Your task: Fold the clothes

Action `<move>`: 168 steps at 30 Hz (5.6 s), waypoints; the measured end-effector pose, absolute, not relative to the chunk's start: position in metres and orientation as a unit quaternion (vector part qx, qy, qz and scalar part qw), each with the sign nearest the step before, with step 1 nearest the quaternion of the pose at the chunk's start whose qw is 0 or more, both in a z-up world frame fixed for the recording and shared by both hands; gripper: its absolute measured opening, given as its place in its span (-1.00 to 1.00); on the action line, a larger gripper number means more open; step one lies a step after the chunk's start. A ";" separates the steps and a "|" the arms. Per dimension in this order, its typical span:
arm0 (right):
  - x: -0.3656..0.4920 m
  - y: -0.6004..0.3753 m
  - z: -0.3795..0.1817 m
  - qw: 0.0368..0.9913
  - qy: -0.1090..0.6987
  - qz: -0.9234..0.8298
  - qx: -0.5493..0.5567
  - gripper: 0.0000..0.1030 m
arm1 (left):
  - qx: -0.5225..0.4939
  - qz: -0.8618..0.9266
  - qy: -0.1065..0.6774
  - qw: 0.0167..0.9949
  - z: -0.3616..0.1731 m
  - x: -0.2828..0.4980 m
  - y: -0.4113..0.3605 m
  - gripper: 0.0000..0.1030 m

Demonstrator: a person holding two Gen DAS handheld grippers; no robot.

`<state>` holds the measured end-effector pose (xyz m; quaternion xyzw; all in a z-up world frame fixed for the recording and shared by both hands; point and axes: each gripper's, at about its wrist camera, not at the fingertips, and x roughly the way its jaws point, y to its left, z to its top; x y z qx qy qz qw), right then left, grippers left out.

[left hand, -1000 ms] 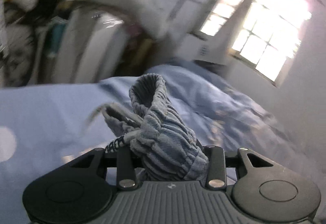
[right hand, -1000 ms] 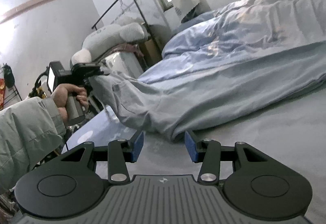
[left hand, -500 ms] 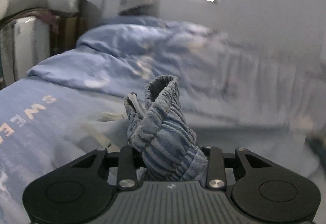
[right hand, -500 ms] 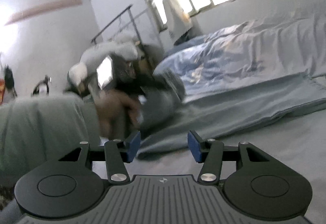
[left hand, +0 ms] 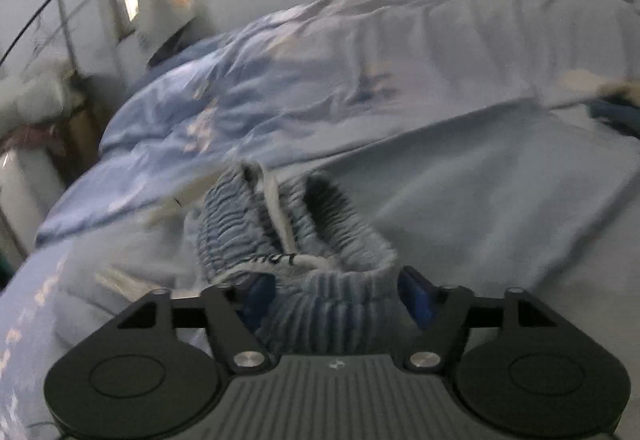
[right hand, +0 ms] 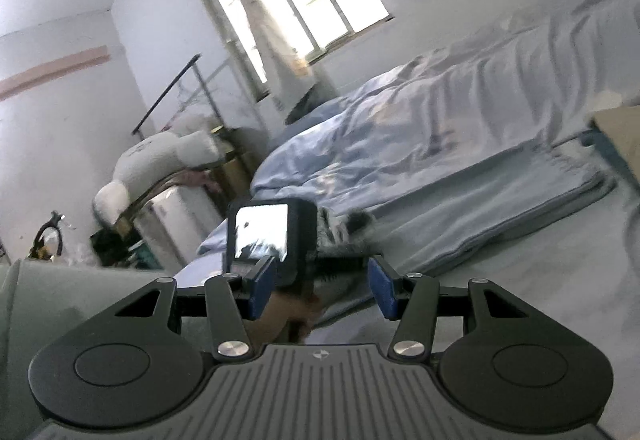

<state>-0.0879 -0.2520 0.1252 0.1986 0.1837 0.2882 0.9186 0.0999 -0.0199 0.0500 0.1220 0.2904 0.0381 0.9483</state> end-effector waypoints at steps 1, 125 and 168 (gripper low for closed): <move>-0.086 -0.255 0.126 0.919 0.181 0.286 0.201 0.04 | 0.119 0.032 0.289 0.949 0.052 0.097 -0.020 0.45; -0.011 -0.408 0.104 0.926 0.162 0.013 0.341 0.34 | -0.210 0.166 0.084 0.960 0.110 -0.007 0.158 -0.88; -0.063 -0.208 0.086 0.952 0.201 0.225 0.049 0.34 | -0.481 0.057 0.250 0.839 0.011 -0.051 0.282 1.00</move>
